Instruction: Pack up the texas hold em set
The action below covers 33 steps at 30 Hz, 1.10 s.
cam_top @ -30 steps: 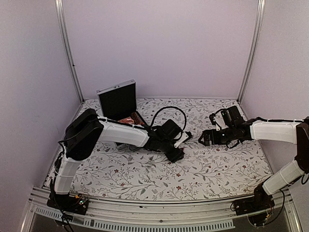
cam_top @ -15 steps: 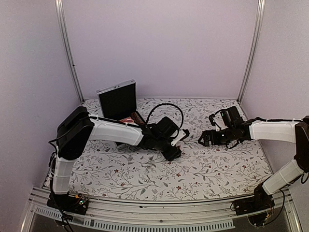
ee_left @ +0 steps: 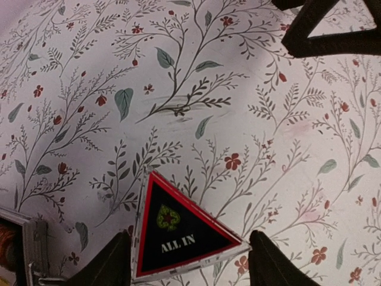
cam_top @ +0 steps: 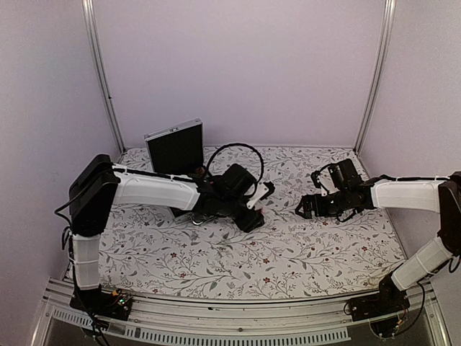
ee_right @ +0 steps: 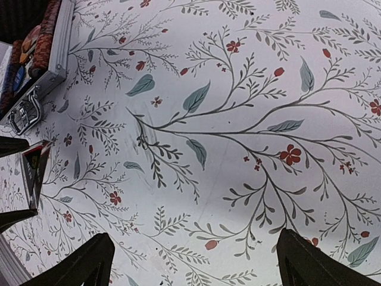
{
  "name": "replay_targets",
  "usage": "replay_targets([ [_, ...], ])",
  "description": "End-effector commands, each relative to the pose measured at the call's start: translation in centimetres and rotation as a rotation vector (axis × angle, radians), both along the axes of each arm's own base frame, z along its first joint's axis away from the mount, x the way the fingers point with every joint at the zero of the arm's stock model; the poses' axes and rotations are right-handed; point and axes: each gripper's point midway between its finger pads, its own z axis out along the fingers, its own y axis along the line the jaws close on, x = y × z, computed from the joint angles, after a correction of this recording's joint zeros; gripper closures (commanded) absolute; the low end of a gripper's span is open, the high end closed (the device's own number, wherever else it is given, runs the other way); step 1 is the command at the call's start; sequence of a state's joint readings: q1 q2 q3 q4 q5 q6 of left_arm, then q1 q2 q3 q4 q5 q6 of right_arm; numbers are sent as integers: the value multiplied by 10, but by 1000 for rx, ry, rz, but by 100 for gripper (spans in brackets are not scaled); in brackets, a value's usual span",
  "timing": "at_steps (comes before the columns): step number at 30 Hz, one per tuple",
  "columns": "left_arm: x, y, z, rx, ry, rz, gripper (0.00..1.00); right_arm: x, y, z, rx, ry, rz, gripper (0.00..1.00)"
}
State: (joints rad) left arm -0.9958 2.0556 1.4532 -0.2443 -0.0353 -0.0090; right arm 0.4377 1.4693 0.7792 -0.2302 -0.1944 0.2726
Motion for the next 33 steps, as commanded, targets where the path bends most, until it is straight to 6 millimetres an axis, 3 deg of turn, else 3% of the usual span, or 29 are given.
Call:
replay_targets([
  [1, 16, 22, 30, -52, -19, 67, 41, 13, 6, 12, 21, -40, 7, 1],
  [6, 30, 56, 41, -43, -39, 148, 41, 14, 8, 12, 25, -38, 13, 1],
  [11, 50, 102, 45, -25, -56, 259, 41, 14, 9, 9, 28, -33, 17, 1],
  [20, 89, 183, 22, 47, -8, 477, 41, 13, 10, 6, 32, -23, 17, 1],
  [26, 100, 205, -1, 56, 47, 539, 41, 13, 10, 6, 34, -24, 17, 1],
  [33, 107, 203, -9, 60, 51, 549, 41, 13, 11, 6, 37, -21, 21, 1],
])
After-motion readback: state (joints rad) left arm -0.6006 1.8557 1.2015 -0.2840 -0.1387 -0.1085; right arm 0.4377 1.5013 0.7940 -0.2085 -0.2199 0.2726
